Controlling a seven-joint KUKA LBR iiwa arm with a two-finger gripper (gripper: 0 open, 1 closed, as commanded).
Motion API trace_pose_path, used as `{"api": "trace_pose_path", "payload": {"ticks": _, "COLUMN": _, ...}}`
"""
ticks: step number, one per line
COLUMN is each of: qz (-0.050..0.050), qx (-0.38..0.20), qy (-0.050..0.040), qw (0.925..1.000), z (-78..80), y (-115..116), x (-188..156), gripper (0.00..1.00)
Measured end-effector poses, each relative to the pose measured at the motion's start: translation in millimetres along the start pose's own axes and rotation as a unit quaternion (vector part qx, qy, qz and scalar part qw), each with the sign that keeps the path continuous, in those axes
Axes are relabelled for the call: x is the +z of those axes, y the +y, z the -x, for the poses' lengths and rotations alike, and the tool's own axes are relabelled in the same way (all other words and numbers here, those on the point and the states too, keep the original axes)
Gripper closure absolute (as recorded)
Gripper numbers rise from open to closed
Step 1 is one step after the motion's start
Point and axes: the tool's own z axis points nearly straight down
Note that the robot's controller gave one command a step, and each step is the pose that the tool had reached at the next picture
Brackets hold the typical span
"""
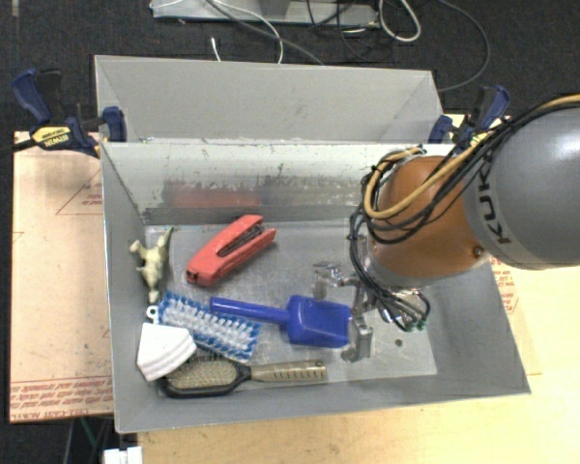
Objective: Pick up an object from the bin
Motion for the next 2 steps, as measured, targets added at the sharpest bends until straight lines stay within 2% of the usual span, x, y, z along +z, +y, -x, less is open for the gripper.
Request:
{"api": "trace_pose_path", "payload": {"ticks": 1, "qz": 0.003, "qx": 0.102, "qy": 0.0084, "qw": 0.9948, "z": 73.5, "y": 8.7, "x": 50.5, "gripper": 0.0}}
{"api": "trace_pose_path", "payload": {"ticks": 2, "qz": 0.0, "qx": 0.029, "qy": 0.0002, "qw": 0.9996, "z": 14.7, "y": 0.7, "x": 46.2, "gripper": 1.0}}
